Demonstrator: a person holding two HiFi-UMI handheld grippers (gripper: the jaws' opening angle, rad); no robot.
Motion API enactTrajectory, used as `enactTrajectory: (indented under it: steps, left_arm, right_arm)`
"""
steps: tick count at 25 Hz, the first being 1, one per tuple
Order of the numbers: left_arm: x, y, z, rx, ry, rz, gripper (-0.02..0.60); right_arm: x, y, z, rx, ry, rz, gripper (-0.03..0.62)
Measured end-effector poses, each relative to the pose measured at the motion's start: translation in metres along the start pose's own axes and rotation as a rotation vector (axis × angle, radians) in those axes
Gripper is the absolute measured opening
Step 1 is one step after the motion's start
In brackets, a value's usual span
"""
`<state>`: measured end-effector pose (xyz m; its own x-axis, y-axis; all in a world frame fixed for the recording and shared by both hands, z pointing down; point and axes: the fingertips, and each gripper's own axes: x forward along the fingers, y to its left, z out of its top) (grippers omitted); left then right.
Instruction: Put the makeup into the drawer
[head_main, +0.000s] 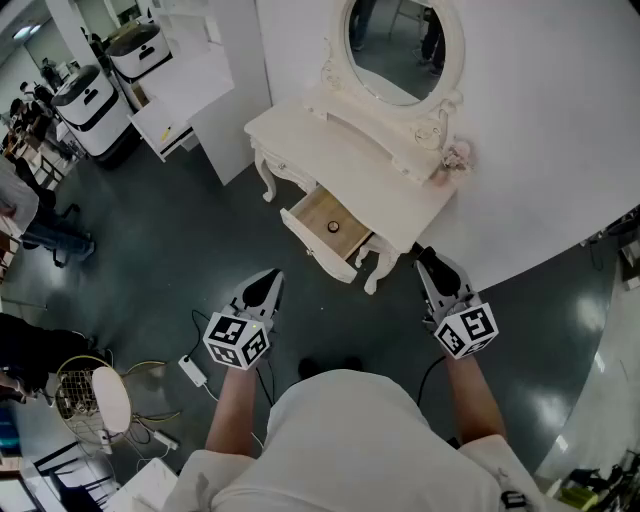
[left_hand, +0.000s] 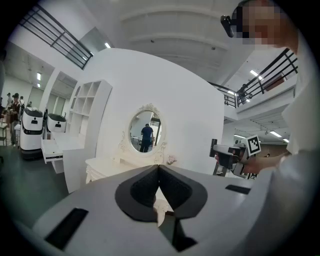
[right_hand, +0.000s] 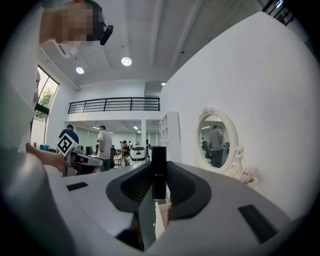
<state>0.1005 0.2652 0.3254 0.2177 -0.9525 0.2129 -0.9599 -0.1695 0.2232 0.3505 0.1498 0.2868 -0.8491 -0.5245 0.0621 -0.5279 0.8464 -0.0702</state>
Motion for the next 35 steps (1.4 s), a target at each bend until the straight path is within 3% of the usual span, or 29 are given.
enactTrajectory:
  steps: [18,35]
  left_arm:
    - [-0.008,0.003,-0.006,-0.005,0.007,-0.022,0.015]
    - [-0.024,0.020,-0.015,0.000,0.029,-0.118,0.015]
  right_arm:
    - [-0.005,0.013,-0.001,-0.005,0.014,-0.024,0.103]
    - [-0.010,0.052,-0.004,-0.016,0.013,-0.095,0.103]
